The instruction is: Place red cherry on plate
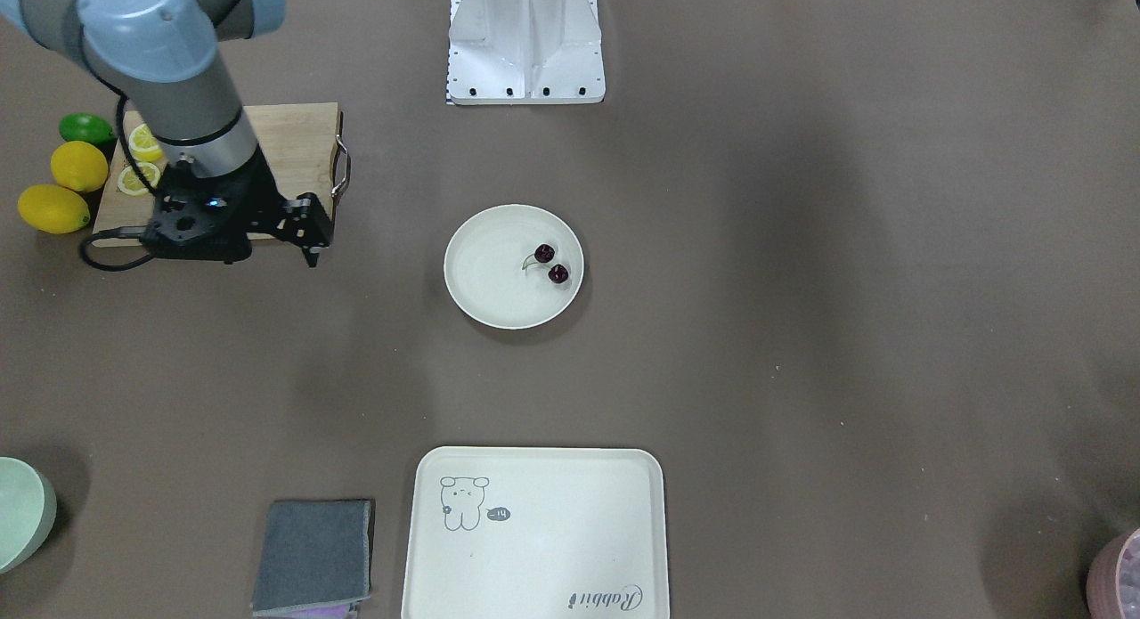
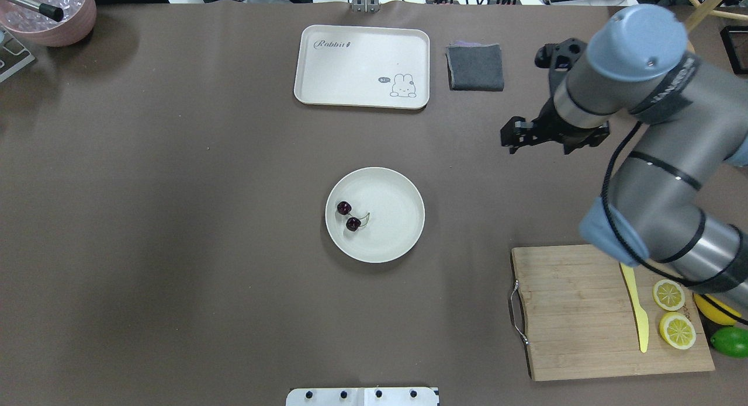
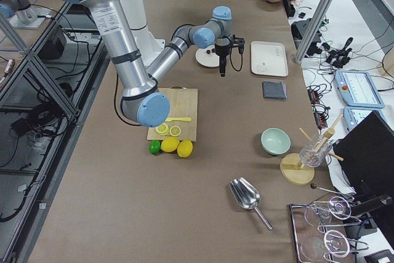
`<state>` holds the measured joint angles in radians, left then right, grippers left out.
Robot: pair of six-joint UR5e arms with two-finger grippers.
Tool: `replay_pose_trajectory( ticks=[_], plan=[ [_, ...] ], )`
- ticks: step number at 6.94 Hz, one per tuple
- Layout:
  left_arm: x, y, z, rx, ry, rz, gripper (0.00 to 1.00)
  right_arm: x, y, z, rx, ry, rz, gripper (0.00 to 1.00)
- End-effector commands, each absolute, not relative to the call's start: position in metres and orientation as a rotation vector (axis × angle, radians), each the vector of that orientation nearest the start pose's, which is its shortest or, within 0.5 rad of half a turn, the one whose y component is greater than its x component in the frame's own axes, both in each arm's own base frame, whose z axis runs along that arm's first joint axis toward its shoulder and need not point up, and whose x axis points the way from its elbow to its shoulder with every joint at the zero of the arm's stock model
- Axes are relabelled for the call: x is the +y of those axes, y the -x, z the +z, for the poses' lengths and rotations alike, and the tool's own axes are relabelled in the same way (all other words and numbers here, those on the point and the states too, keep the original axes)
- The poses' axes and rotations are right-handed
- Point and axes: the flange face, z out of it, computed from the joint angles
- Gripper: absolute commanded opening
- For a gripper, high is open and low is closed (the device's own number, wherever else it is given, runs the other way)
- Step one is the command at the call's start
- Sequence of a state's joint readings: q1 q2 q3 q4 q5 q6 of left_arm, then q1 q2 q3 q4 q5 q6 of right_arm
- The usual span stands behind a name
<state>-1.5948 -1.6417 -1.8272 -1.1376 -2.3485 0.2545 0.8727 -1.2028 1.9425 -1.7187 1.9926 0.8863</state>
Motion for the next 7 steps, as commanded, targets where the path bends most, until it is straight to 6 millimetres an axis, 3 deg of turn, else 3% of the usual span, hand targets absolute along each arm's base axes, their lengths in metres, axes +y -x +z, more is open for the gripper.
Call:
replay_pose_trajectory(
  ticks=[1,2,3,4,5,6,7],
  plan=[
    [-0.494,0.058,0.532,0.783,-0.02,0.214,0.98,-0.526,0.147,0.396,-0.63,-0.162,-0.125,1.0],
    [-0.495,0.058,0.531,0.782,-0.04,0.223,0.98,-0.525,0.077,0.432,-0.568,-0.152,-0.214,1.0],
    [-0.495,0.058,0.531,0.782,-0.04,0.224,0.98,-0.523,0.009,0.452,-0.528,-0.114,-0.274,1.0],
    [-0.495,0.057,0.53,0.783,-0.044,0.228,0.98,-0.508,-0.05,0.48,-0.54,-0.061,-0.32,1.0],
    [-0.497,0.056,0.529,0.782,-0.054,0.235,0.98,-0.46,-0.081,0.538,-0.631,0.016,-0.241,1.0],
    [-0.497,0.056,0.528,0.78,-0.067,0.24,0.98,-0.406,-0.096,0.597,-0.654,0.134,-0.152,1.0],
    [-0.498,0.055,0.53,0.781,-0.065,0.242,0.98,-0.387,-0.103,0.634,-0.656,0.142,-0.128,1.0]
  ],
)
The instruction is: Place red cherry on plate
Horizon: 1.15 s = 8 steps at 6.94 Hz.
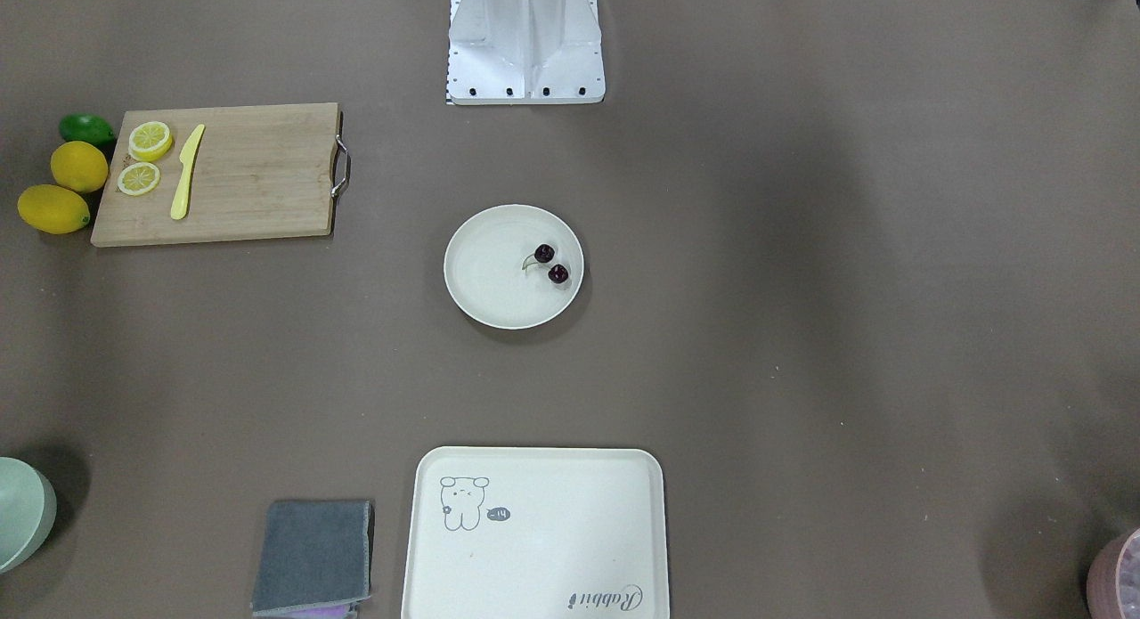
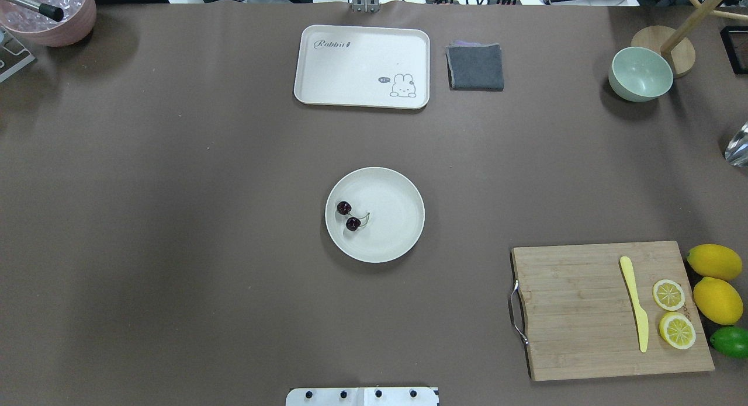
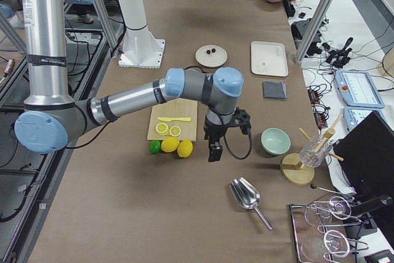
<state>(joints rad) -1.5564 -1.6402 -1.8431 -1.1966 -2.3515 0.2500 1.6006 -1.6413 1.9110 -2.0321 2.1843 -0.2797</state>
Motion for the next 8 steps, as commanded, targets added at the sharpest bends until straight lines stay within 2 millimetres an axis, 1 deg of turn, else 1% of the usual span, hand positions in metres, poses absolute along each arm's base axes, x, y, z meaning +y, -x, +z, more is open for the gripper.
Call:
replay_pose_trajectory(
  ticks=[1,2,5,6,8],
  plan=[
    [-0.498,0.055,0.529,0.78,-0.066,0.243,0.98,-0.39,-0.105,0.656,-0.644,0.076,-0.143,1.0],
    [-0.498,0.054,0.53,0.781,-0.065,0.245,0.98,-0.393,-0.105,0.666,-0.644,0.027,-0.157,1.0],
    [-0.495,0.053,0.533,0.781,-0.058,0.245,0.98,-0.399,-0.103,0.665,-0.655,0.005,-0.162,1.0],
    [-0.495,0.053,0.534,0.782,-0.056,0.243,0.98,-0.397,-0.102,0.67,-0.676,0.007,-0.163,1.0],
    [-0.495,0.053,0.534,0.782,-0.056,0.246,0.98,-0.395,-0.102,0.67,-0.669,0.004,-0.173,1.0]
  ],
)
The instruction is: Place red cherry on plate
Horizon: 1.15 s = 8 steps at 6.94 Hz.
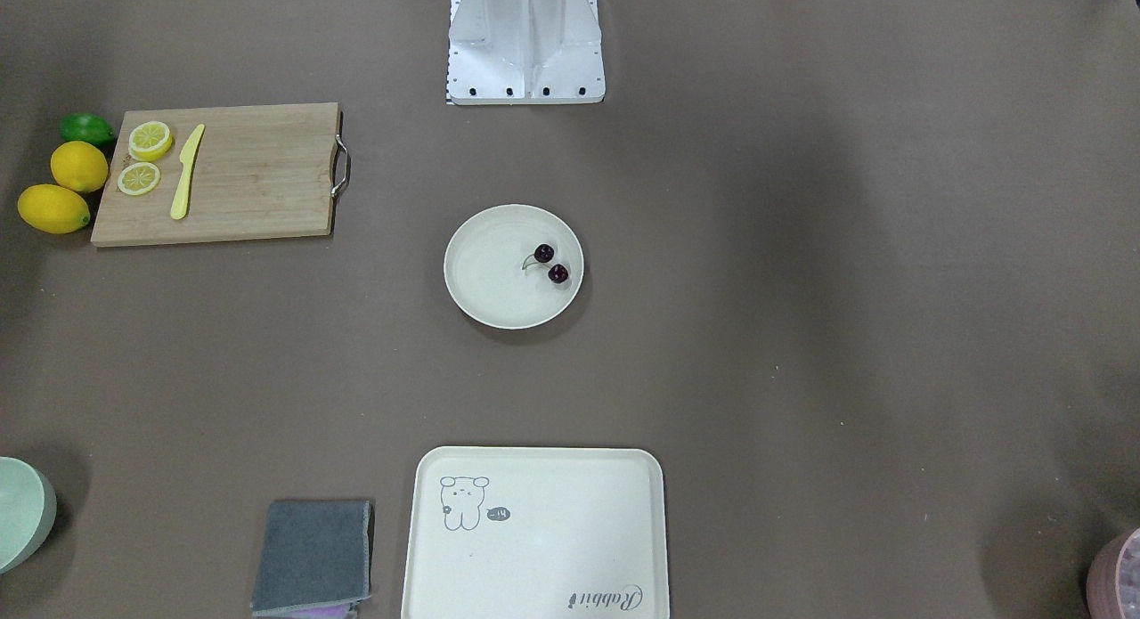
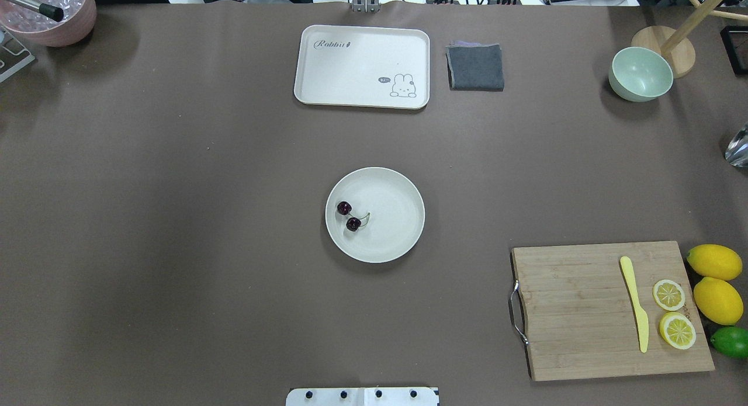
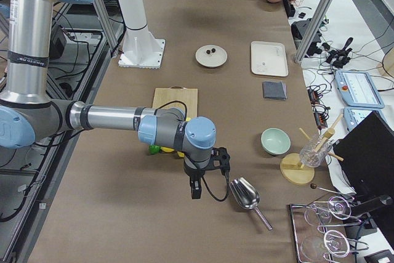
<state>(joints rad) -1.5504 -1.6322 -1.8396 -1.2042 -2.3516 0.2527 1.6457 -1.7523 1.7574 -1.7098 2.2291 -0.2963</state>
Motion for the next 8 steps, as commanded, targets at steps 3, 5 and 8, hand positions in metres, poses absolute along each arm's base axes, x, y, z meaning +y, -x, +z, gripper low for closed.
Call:
replay_pose_trajectory(
  ticks=[3,5,8],
  plan=[
    [-0.4957,0.0504,0.534,0.78,-0.055,0.251,0.98,-0.3985,-0.1026,0.6648,-0.668,-0.004,-0.167,1.0],
    [-0.4965,0.0481,0.5333,0.78,-0.055,0.256,0.98,-0.3987,-0.1024,0.6639,-0.671,-0.01,-0.176,1.0],
    [-0.4966,0.0458,0.5318,0.78,-0.056,0.262,0.98,-0.3987,-0.102,0.6636,-0.676,-0.01,-0.174,1.0]
  ],
)
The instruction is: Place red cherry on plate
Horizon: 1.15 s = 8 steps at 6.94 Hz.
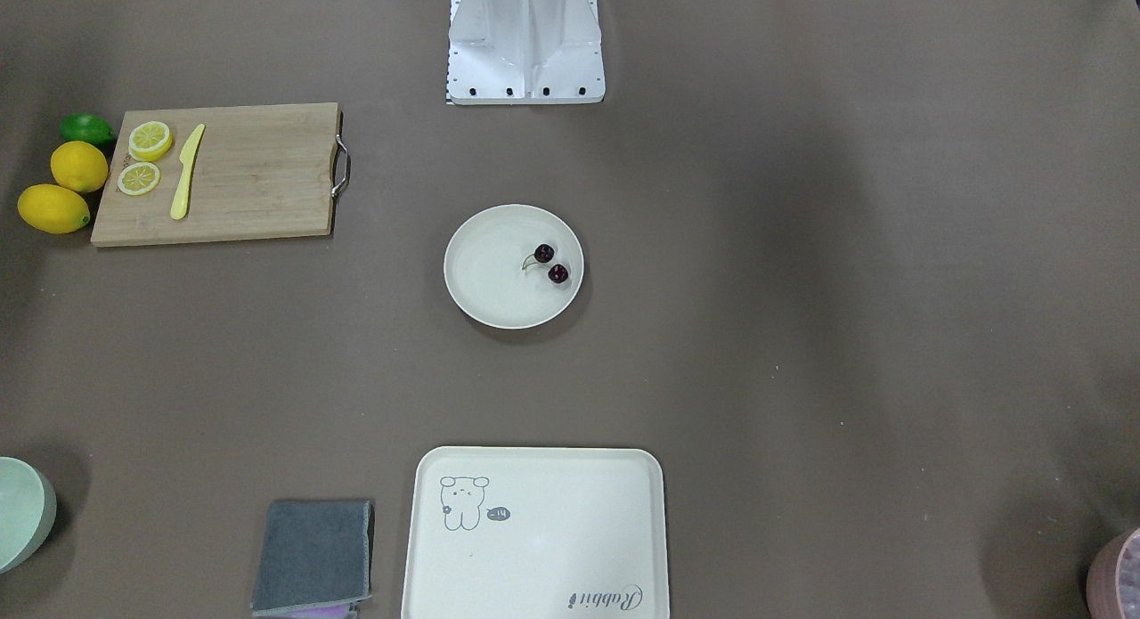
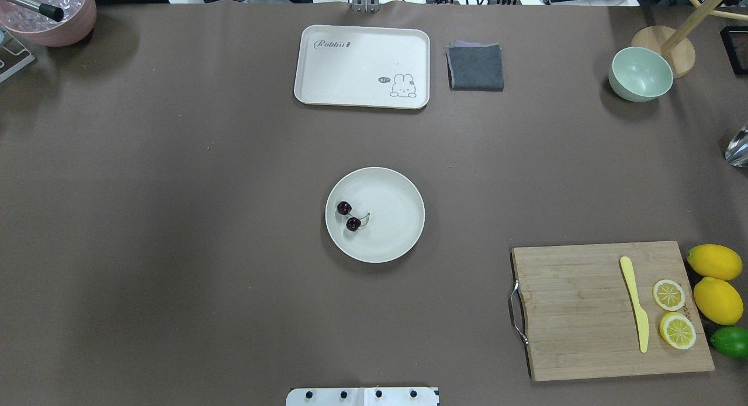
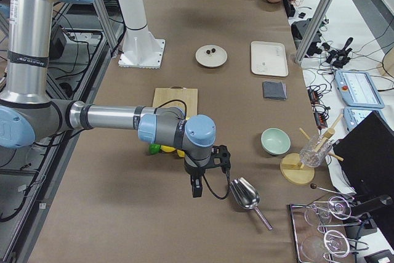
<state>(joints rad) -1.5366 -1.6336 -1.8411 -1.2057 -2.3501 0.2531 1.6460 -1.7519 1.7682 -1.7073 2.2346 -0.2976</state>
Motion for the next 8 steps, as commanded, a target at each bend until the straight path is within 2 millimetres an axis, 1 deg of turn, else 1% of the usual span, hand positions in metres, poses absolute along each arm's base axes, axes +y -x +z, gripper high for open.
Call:
replay_pose_trajectory(
  ticks=[1,6,7,8],
  plan=[
    [-0.497,0.045,0.531,0.779,-0.065,0.266,0.98,-0.399,-0.102,0.664,-0.676,-0.01,-0.174,1.0],
    [-0.499,0.045,0.533,0.774,-0.073,0.27,0.98,-0.403,-0.102,0.657,-0.672,-0.025,-0.182,1.0],
    [-0.499,0.041,0.534,0.773,-0.069,0.277,0.98,-0.403,-0.102,0.653,-0.67,-0.033,-0.185,1.0],
    [-0.5,0.038,0.535,0.772,-0.065,0.282,0.98,-0.403,-0.102,0.653,-0.67,-0.033,-0.185,1.0]
  ],
)
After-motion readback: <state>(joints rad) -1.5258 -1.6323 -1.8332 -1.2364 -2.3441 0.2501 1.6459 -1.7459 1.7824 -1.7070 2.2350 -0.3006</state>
